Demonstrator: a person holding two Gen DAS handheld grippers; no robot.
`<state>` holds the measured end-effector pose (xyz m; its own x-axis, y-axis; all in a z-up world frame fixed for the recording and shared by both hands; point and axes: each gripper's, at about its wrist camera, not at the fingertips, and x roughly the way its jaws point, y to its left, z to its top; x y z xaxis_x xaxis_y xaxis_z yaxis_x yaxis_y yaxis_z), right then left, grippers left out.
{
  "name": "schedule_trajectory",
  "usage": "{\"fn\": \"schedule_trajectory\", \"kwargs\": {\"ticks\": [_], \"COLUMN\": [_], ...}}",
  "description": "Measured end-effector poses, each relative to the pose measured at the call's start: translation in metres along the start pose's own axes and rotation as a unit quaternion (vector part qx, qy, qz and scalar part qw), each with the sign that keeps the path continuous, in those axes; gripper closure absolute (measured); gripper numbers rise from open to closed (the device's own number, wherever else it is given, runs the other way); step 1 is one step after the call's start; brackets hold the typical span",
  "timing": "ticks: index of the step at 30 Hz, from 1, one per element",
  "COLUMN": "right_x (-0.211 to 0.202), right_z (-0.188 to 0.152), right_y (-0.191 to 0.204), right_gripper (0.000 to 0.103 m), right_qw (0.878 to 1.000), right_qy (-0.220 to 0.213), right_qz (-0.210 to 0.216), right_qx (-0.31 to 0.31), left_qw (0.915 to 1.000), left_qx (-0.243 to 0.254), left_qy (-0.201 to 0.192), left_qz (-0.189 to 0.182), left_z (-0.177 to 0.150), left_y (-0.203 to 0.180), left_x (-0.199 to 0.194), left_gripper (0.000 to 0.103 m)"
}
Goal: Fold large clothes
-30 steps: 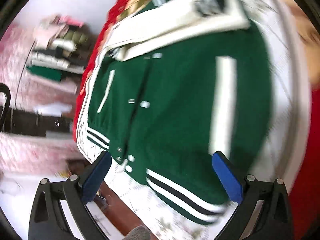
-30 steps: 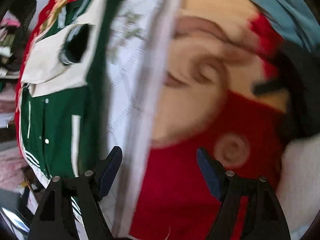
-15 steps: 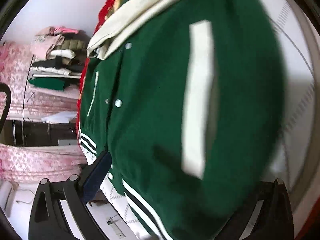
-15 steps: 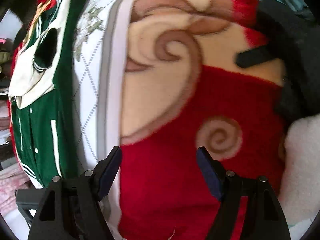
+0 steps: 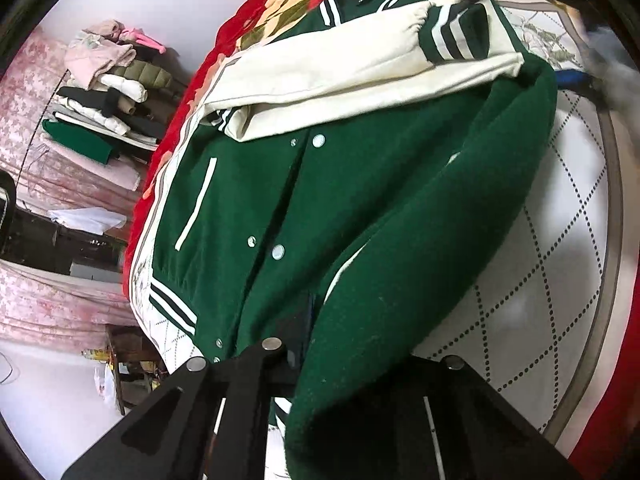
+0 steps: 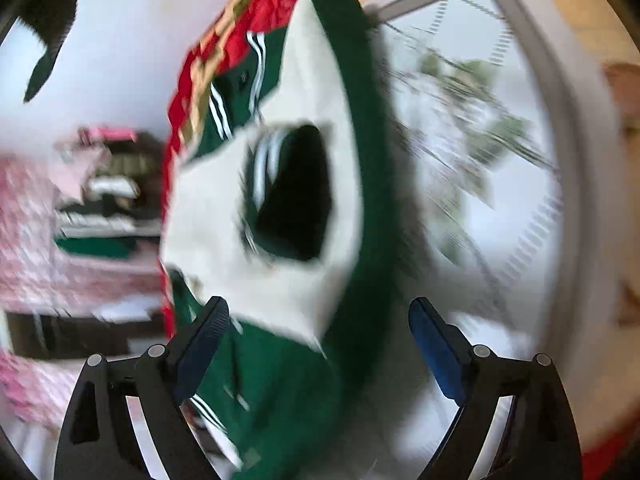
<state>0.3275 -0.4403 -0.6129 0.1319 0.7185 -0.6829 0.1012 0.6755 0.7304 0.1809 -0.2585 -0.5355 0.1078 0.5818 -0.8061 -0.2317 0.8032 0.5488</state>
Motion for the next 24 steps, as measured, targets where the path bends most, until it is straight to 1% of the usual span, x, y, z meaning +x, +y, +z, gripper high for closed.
{"fn": "schedule_trajectory", "kwargs": {"ticks": [1, 2, 4, 5, 6, 7, 9, 10, 13, 15, 17, 18, 19, 20, 21, 22, 24], "right_x": [0.006, 0.019, 0.039, 0.049, 0.053, 0.056, 0.055, 0.052, 0.033, 0.024, 0.023, 0.021, 0.025, 0.038, 0.044, 0.057, 0.097], "right_z": [0.005, 0.013, 0.022, 0.026, 0.03, 0.032, 0.032, 0.03, 0.026, 0.023, 0.02, 0.02, 0.02, 0.02, 0.02, 0.019, 0.019], "right_y": [0.001, 0.001, 0.003, 0.003, 0.008, 0.012, 0.026, 0.035, 0.083, 0.127, 0.176, 0.194, 0.217, 0.248, 0.269, 0.29, 0.336], "right_gripper": [0.009, 0.008, 0.01, 0.018, 0.047, 0.065, 0.08, 0.081, 0.086, 0.086, 0.086, 0.086, 0.086, 0.086, 0.086, 0.086, 0.086], "right_qw": [1.0, 1.0, 0.999, 0.999, 0.998, 0.998, 0.998, 0.998, 0.997, 0.996, 0.994, 0.993, 0.992, 0.99, 0.988, 0.985, 0.979], "right_qy": [-0.005, -0.007, 0.001, 0.0, -0.005, -0.009, -0.015, -0.02, -0.038, -0.046, -0.053, -0.054, -0.054, -0.051, -0.05, -0.046, -0.035], "right_qz": [0.007, -0.001, -0.002, -0.01, -0.015, -0.023, -0.039, -0.045, -0.061, -0.075, -0.095, -0.103, -0.113, -0.125, -0.135, -0.149, -0.173], "right_qx": [0.011, 0.026, 0.042, 0.053, 0.054, 0.053, 0.051, 0.045, 0.019, 0.004, -0.014, -0.021, -0.03, -0.045, -0.057, -0.072, -0.098], "left_qw": [1.0, 0.9999, 0.9995, 0.9992, 0.9987, 0.9982, 0.9964, 0.9949, 0.9892, 0.9844, 0.9779, 0.9745, 0.9706, 0.9675, 0.9649, 0.9628, 0.9619], "left_qx": [-0.001, -0.002, -0.003, -0.006, -0.008, -0.01, -0.017, -0.022, -0.03, -0.033, -0.044, -0.051, -0.059, -0.066, -0.078, -0.09, -0.11], "left_qy": [0.002, 0.005, 0.009, 0.009, 0.009, 0.009, 0.009, 0.01, 0.007, 0.004, 0.007, 0.009, 0.014, 0.019, 0.023, 0.025, 0.026], "left_qz": [-0.007, -0.015, -0.031, -0.04, -0.05, -0.058, -0.083, -0.098, -0.143, -0.173, -0.204, -0.218, -0.233, -0.243, -0.25, -0.254, -0.249], "left_z": [0.002, 0.004, 0.007, 0.008, 0.009, 0.009, 0.011, 0.012, 0.016, 0.019, 0.024, 0.027, 0.03, 0.033, 0.036, 0.038, 0.04], "left_y": [0.003, 0.005, 0.009, 0.012, 0.016, 0.02, 0.035, 0.044, 0.081, 0.111, 0.144, 0.163, 0.181, 0.197, 0.214, 0.231, 0.259], "left_x": [0.0, 0.001, 0.006, 0.008, 0.01, 0.012, 0.014, 0.013, 0.01, 0.007, 0.007, 0.009, 0.014, 0.021, 0.029, 0.04, 0.061], "left_gripper": [0.094, 0.094, 0.094, 0.094, 0.094, 0.094, 0.094, 0.094, 0.094, 0.094, 0.094, 0.094, 0.093, 0.091, 0.089, 0.088, 0.088]}}
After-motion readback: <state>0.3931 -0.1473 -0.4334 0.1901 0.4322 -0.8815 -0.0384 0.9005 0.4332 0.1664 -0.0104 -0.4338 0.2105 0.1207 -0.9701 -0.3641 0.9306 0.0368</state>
